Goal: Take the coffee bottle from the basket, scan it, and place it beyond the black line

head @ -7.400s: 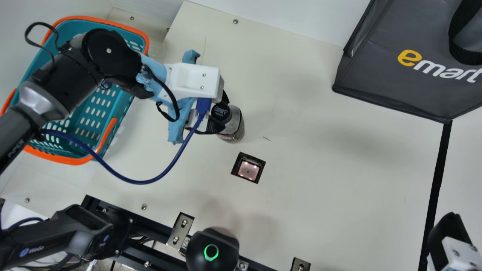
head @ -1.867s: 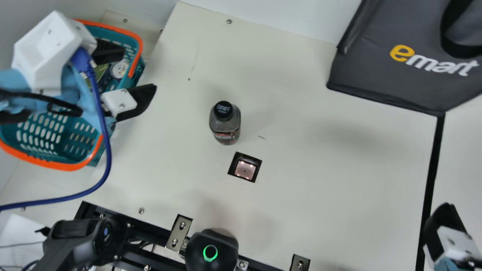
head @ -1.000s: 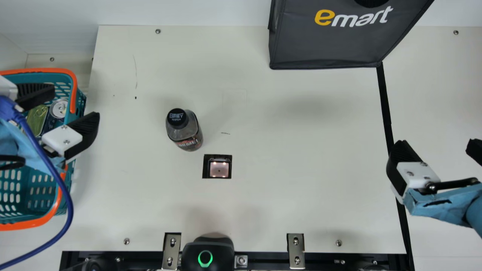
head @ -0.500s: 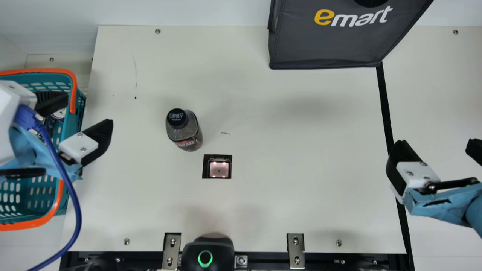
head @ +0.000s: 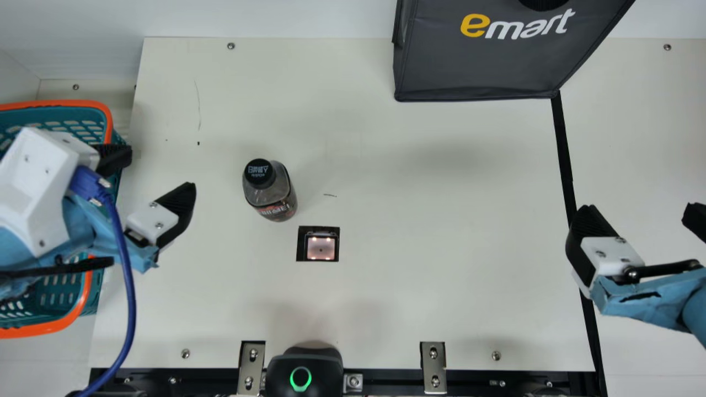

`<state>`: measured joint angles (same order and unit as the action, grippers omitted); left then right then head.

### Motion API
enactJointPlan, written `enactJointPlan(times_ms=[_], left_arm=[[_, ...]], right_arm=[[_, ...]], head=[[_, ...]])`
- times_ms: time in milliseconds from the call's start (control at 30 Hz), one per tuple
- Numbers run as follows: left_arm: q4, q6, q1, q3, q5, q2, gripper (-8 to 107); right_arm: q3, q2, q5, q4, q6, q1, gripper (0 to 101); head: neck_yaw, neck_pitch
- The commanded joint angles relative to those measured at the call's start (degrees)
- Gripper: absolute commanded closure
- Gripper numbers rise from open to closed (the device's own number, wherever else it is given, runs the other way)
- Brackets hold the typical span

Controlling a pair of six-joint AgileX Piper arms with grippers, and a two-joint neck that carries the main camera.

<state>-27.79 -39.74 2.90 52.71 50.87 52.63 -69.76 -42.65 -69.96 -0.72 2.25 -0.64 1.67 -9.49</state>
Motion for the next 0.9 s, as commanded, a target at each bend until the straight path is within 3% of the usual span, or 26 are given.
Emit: enactJointPlan(times_ms=[0, 867], left_arm=[[1.12, 1.56, 2.08, -0.45, -1.43, -0.04, 9], [15.94, 22.11, 18.68, -4.1, -12.52, 1.0, 9]], right_arm=[[0.0, 0.0, 0.0, 0.0, 0.0, 0.0, 10], [0.0, 0.0, 0.0, 0.0, 0.0, 0.0, 10]], head=[[-0.09, 1.57], [-0.09, 1.57]])
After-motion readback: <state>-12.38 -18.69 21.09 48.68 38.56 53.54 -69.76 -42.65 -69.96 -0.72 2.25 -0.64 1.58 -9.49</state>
